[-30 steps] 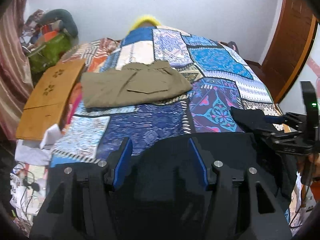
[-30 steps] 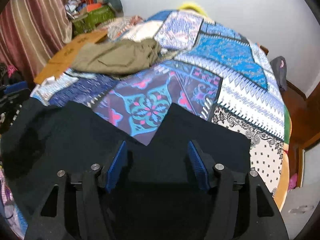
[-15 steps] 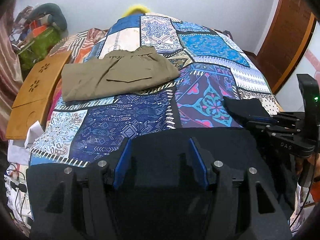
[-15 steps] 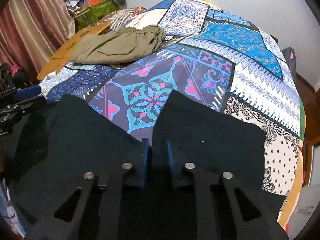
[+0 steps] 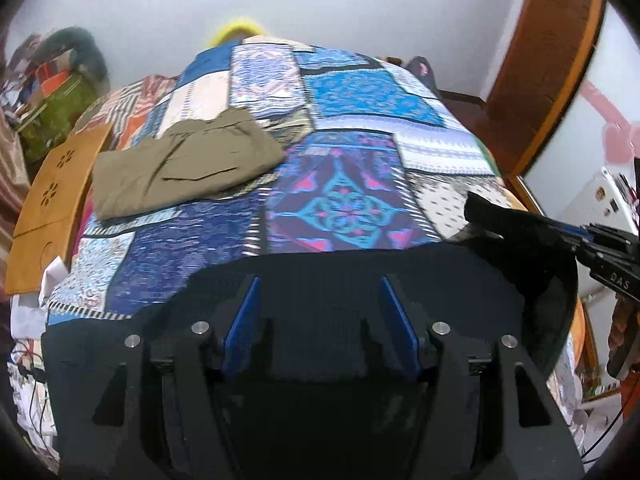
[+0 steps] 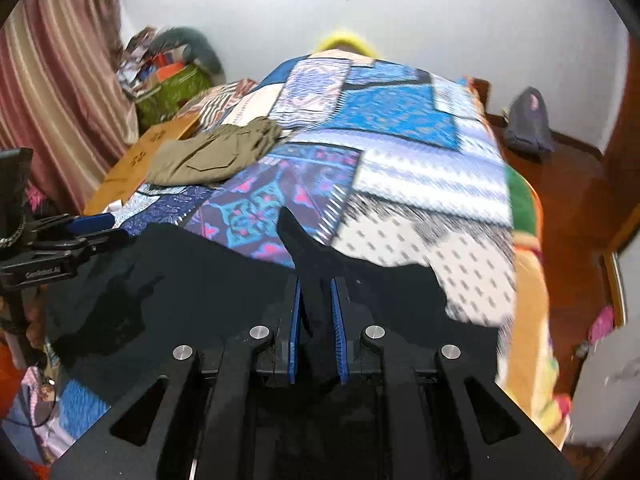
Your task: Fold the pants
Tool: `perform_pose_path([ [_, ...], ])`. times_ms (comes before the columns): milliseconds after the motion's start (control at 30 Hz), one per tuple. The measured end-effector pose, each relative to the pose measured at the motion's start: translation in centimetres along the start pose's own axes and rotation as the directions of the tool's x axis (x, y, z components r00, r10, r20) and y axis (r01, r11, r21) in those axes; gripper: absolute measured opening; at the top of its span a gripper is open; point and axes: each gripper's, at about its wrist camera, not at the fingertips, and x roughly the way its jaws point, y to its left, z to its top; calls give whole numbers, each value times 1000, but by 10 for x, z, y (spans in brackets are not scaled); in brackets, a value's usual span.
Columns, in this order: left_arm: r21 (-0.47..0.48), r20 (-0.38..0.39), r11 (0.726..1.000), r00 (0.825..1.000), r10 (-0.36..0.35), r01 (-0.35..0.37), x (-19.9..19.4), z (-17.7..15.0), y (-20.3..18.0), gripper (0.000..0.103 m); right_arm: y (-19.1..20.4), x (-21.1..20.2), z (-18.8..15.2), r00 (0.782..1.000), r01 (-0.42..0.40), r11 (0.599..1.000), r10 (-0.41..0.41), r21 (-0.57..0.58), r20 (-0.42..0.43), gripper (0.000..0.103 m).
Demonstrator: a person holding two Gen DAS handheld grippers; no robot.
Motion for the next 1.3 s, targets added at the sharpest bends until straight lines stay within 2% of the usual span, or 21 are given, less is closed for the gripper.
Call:
perform_pose_path([
  [133, 48, -20, 998, 999, -34, 35, 3, -4, -34, 62, -21, -17, -44, 999, 43, 997, -42, 59, -11, 13],
  [300, 98, -81, 993, 995, -62, 70, 19, -12, -71, 62, -52, -11, -105, 994, 54, 983, -37, 174, -100, 14],
  [400, 133, -118, 988, 991, -65, 81, 31, -15, -91, 62, -61, -15, -123, 994, 33, 974, -9, 223, -107, 21],
  [467, 160, -139, 983, 988, -64, 86, 38, -15, -103, 62, -65, -21, -128, 996, 15, 969, 7, 245, -90, 22],
  [600, 214, -169, 972, 984, -65, 101, 50, -5, -123, 62, -74, -35, -130, 997, 59, 967, -44, 247, -66, 23],
  [767, 248, -192, 962, 979, -65, 112, 67, 17, -138, 62, -93, -52, -127, 995, 99, 965, -95, 243, -28, 30],
  [833, 251, -200, 961, 978, -64, 114, 76, 24, -143, 62, -99, -53, -119, 991, 130, 965, -129, 230, -19, 35],
  [933, 262, -213, 958, 975, -57, 113, 89, 30, -148, 62, -107, -53, -106, 988, 149, 964, -154, 218, 6, 36],
  [1067, 287, -241, 951, 969, -48, 118, 110, 31, -152, 62, -120, -45, -88, 987, 148, 966, -157, 210, 26, 40],
  [1200, 301, -276, 945, 960, -44, 130, 130, 30, -152, 62, -132, -18, -76, 987, 159, 971, -160, 179, -10, 42],
  [1300, 296, -269, 946, 962, -51, 133, 137, 32, -150, 59, -142, 2, -73, 989, 146, 972, -141, 186, -38, 42],
])
